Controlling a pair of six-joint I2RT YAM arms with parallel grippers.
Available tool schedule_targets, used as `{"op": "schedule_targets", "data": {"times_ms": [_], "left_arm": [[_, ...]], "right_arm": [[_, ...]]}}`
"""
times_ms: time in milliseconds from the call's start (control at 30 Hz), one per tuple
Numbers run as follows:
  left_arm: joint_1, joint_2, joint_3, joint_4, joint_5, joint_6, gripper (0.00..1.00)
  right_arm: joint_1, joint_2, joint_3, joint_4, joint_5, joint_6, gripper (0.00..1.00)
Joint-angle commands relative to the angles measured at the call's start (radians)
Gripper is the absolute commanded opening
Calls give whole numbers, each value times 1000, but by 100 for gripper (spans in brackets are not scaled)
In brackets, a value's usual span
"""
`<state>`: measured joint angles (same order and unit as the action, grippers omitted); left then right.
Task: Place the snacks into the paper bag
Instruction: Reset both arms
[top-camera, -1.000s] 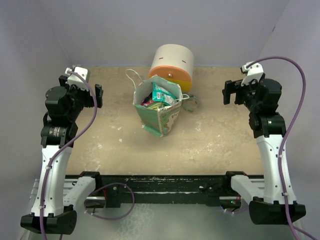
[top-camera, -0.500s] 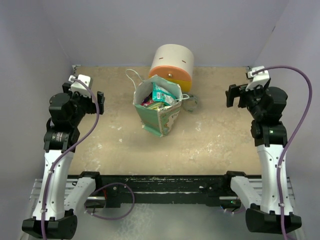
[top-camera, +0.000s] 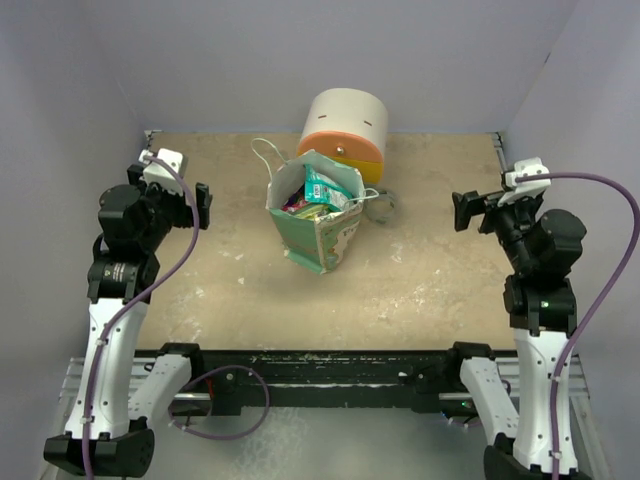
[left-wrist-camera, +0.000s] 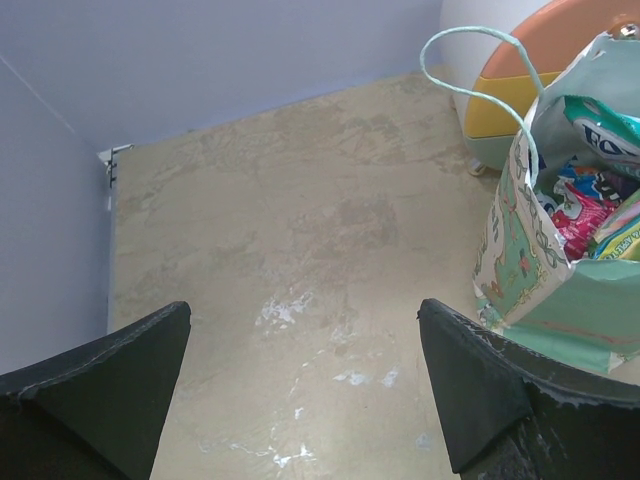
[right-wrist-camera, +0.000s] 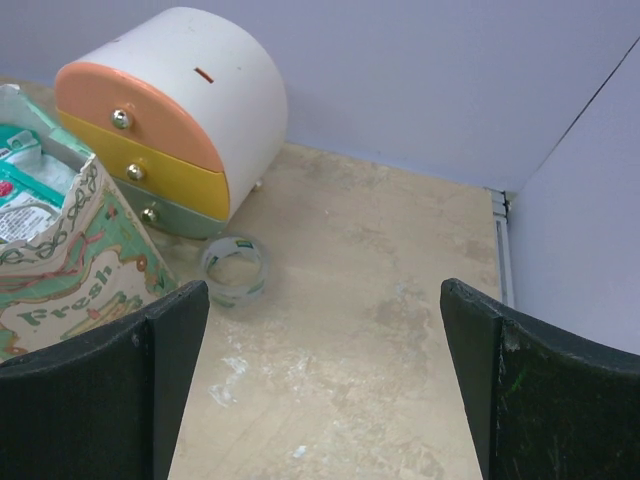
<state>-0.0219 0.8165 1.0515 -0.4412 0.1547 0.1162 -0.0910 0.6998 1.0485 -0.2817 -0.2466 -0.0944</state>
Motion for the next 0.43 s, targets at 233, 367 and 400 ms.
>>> {"op": "schedule_targets", "data": {"times_ms": [233, 367, 400], "left_arm": [[5, -46, -30, 68, 6, -18, 99], [5, -50, -42, 69, 19, -14, 99], [5, -50, -43, 69, 19, -13, 99]], "right_arm": [[-3, -36, 4, 3, 14, -10, 100], [-9, -25, 9, 19, 26, -36, 100], [-9, -26, 13, -3, 9, -45, 100]]}}
